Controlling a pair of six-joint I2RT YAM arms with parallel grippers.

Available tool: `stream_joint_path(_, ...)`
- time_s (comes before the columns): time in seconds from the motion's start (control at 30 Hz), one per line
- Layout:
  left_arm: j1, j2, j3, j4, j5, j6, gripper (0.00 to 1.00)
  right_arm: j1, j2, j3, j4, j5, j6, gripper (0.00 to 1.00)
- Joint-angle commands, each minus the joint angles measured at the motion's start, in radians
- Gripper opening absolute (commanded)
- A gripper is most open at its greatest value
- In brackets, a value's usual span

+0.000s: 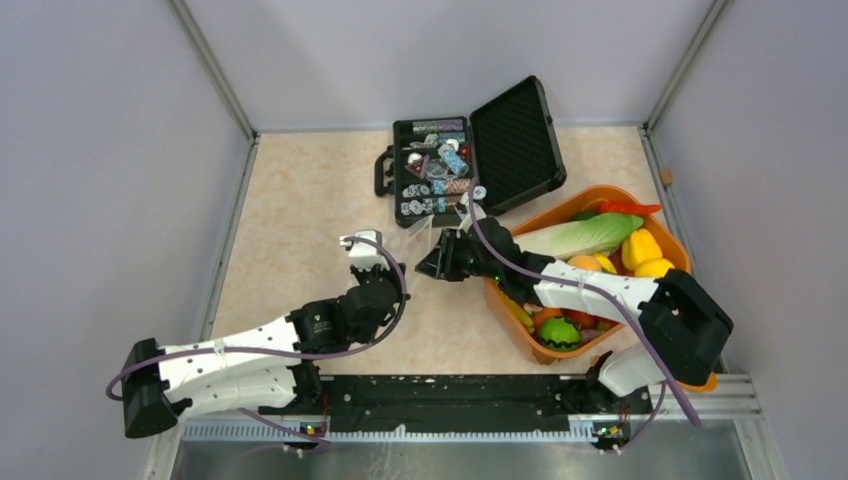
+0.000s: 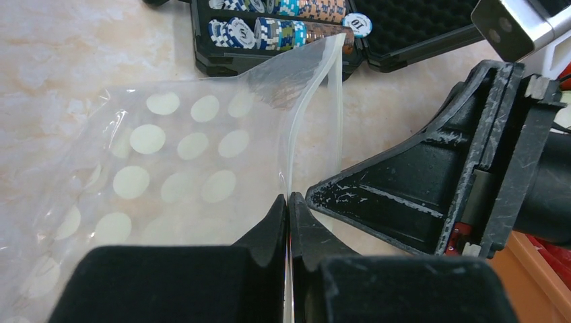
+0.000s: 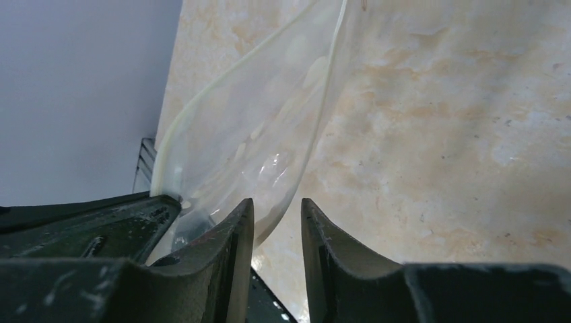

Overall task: Place the food in the zip-top bag and seal the zipper
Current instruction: Open the zipper of the food storage bag at the center of the board.

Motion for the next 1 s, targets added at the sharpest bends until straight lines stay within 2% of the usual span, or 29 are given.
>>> stream_joint_path(0.0,0.0,-0.01,-0.009,-0.005,-0.002,0.002,0.03,0.015,-0.001,0.033,0.101,-0.005,0.024,0.27)
stream_joint_path(0.03,0.0,-0.009,-0.009,-0.007,-0.004,0.004,0.03,0.015,-0.002,0.033,0.096,0.001,0.021,0.22)
stream_joint_path(0.07,0.0,-0.009,-0.009,-0.011,-0.006,0.005,0.03,0.015,-0.002,0.035,0.092,0.004,0.016,0.1)
stream_joint_path(0.1,0.0,-0.009,-0.009,-0.017,-0.008,0.007,0.04,0.015,-0.004,0.037,0.088,0.007,0.014,0.03)
stream_joint_path(0.13,0.0,-0.01,-0.007,-0.02,-0.009,0.011,0.06,0.015,-0.005,0.04,0.08,0.012,0.01,0.0)
stream_joint_path(0.2,0.0,-0.017,-0.007,-0.013,0.001,0.034,0.13,0.016,-0.008,0.045,0.065,0.021,0.005,0.0)
stream_joint_path(0.37,0.002,-0.008,0.011,-0.003,0.046,0.129,0.38,0.028,-0.009,0.045,0.071,0.022,0.005,0.0)
stream_joint_path(0.43,0.002,0.007,0.035,-0.03,0.048,0.146,0.41,0.037,-0.013,0.045,0.072,0.037,0.011,0.0)
stream_joint_path(0.73,0.0,0.119,0.163,-0.155,0.091,0.157,0.49,0.073,-0.036,0.036,0.07,0.161,0.068,0.0)
stream_joint_path(0.8,0.0,0.135,0.173,-0.155,0.093,0.164,0.49,0.074,-0.043,0.022,0.083,0.172,0.084,0.0)
stream_joint_path(0.97,0.0,0.163,0.213,-0.276,-0.005,0.118,0.45,0.076,-0.07,0.008,0.067,0.212,0.091,0.0)
